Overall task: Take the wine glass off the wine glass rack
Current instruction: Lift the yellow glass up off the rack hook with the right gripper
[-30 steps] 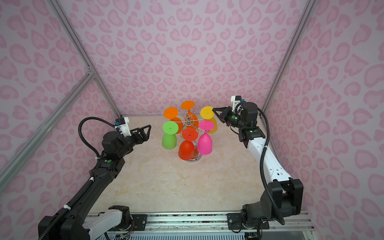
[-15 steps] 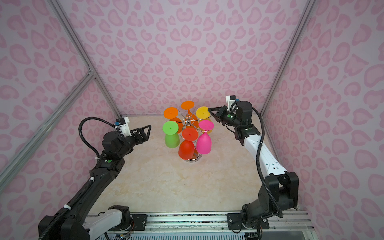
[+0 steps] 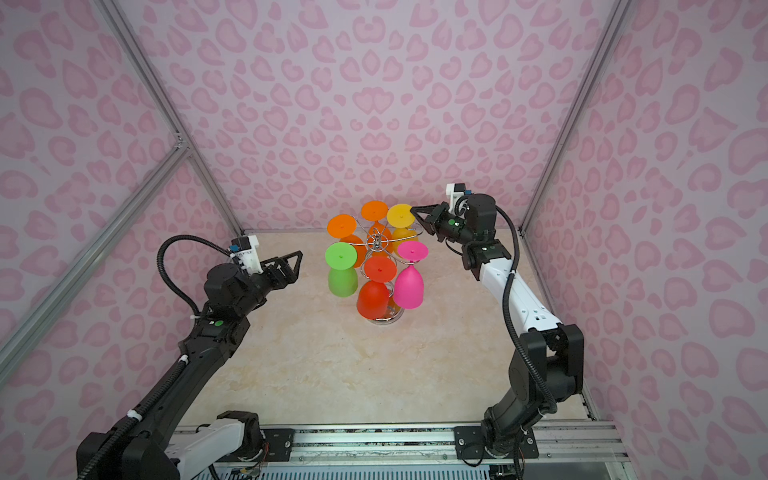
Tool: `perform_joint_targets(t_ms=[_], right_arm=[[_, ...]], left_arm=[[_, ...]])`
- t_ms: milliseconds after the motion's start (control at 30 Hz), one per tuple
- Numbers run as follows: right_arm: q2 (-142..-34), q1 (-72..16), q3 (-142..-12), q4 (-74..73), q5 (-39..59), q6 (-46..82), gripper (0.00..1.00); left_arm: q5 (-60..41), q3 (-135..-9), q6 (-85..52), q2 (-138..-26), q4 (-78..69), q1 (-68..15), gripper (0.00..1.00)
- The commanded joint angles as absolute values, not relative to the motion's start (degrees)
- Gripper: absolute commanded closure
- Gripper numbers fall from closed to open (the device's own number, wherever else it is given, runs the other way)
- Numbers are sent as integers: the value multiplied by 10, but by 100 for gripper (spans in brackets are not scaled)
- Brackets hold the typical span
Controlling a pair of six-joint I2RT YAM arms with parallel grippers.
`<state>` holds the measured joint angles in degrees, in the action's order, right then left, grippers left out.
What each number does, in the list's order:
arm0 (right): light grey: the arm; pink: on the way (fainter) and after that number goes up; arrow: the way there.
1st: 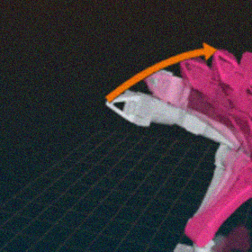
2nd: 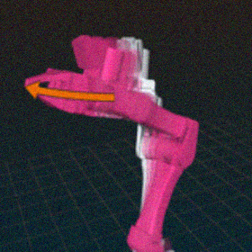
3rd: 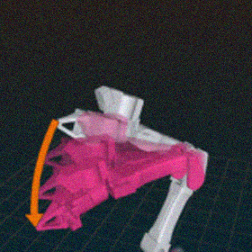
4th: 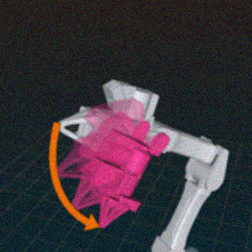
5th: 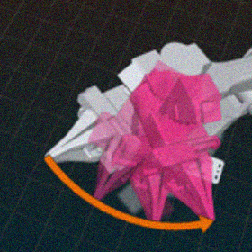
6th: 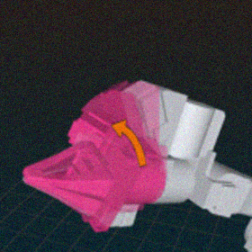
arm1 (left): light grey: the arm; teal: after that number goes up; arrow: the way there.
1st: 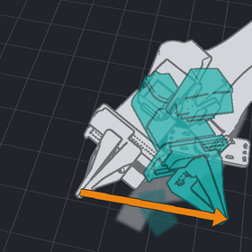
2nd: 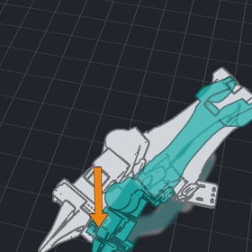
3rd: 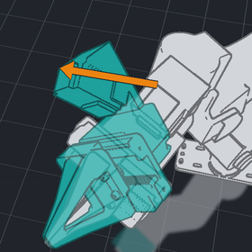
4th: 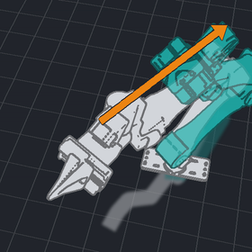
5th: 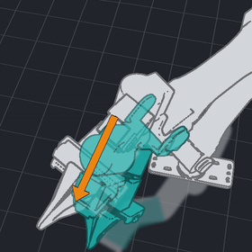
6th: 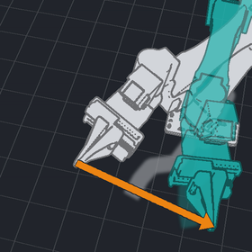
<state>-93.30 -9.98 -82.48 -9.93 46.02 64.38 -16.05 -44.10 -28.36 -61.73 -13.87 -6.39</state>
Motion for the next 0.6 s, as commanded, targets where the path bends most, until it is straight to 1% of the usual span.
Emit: perform_joint_targets(t_ms=[0,233,567], right_arm=[[-940,-92,-837,-129,450,645,100],[-923,-47,-824,-158,437,655,100],[-824,32,-751,-253,425,692,100]], left_arm=[[-161,-439,-281,-613,-160,-64,5],[-157,-439,-277,-602,-155,-64,5],[-160,-456,-289,-580,-161,-64,5]])
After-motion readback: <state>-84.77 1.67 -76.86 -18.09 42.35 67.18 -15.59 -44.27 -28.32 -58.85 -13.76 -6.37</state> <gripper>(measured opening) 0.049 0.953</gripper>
